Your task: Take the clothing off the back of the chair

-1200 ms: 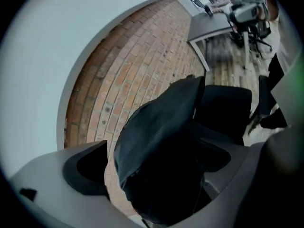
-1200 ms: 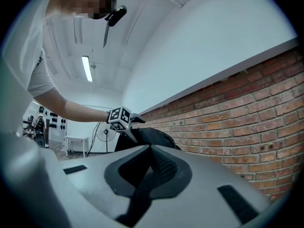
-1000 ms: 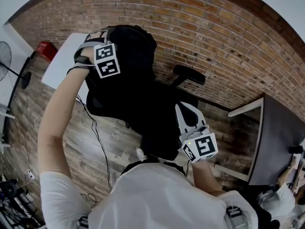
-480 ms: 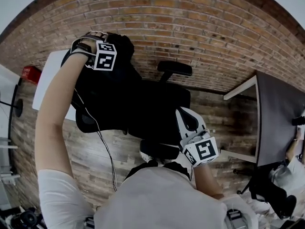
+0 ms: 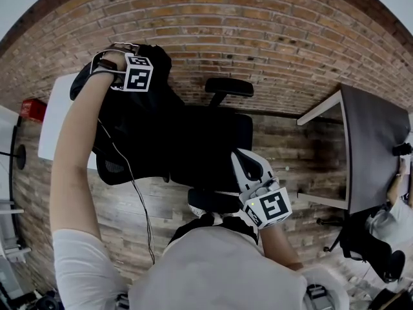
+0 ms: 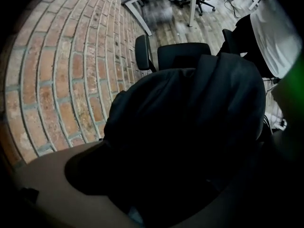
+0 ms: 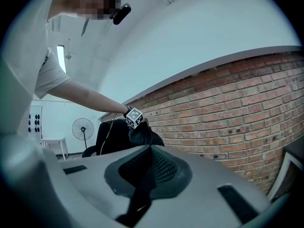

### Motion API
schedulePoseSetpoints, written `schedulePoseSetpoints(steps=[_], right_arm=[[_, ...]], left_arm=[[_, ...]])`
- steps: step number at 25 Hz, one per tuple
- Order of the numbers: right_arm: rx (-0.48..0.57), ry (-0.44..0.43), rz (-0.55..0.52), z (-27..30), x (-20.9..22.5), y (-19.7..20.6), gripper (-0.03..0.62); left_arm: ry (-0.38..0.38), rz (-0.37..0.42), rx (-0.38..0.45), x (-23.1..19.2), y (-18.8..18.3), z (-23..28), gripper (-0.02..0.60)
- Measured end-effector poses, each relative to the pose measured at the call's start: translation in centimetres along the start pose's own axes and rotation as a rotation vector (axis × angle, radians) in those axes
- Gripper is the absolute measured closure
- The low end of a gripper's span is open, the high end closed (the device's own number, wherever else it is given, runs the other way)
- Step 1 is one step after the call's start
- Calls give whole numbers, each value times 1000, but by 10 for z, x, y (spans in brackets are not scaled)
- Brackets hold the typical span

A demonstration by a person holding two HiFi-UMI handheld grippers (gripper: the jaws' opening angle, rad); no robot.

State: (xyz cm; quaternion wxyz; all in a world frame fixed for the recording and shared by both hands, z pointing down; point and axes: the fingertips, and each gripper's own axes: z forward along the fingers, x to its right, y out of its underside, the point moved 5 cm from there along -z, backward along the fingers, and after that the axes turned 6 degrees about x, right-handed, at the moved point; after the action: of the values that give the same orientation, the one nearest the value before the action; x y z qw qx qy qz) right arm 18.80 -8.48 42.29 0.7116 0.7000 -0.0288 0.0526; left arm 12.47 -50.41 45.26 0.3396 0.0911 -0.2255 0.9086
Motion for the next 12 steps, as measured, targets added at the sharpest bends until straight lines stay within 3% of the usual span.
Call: schedulePoseSetpoints(steps=[4, 8, 12], right_arm=[[5, -13, 0, 2, -8, 0, 574], [-1, -19, 4, 0, -13, 1, 574], [-6, -19, 3, -4, -14, 0, 574]], left_arm=[[-62, -37, 29, -5, -2, -2, 31], [-147, -90, 58, -11, -4, -9, 147], [-237, -206, 106, -23, -4, -16, 290]])
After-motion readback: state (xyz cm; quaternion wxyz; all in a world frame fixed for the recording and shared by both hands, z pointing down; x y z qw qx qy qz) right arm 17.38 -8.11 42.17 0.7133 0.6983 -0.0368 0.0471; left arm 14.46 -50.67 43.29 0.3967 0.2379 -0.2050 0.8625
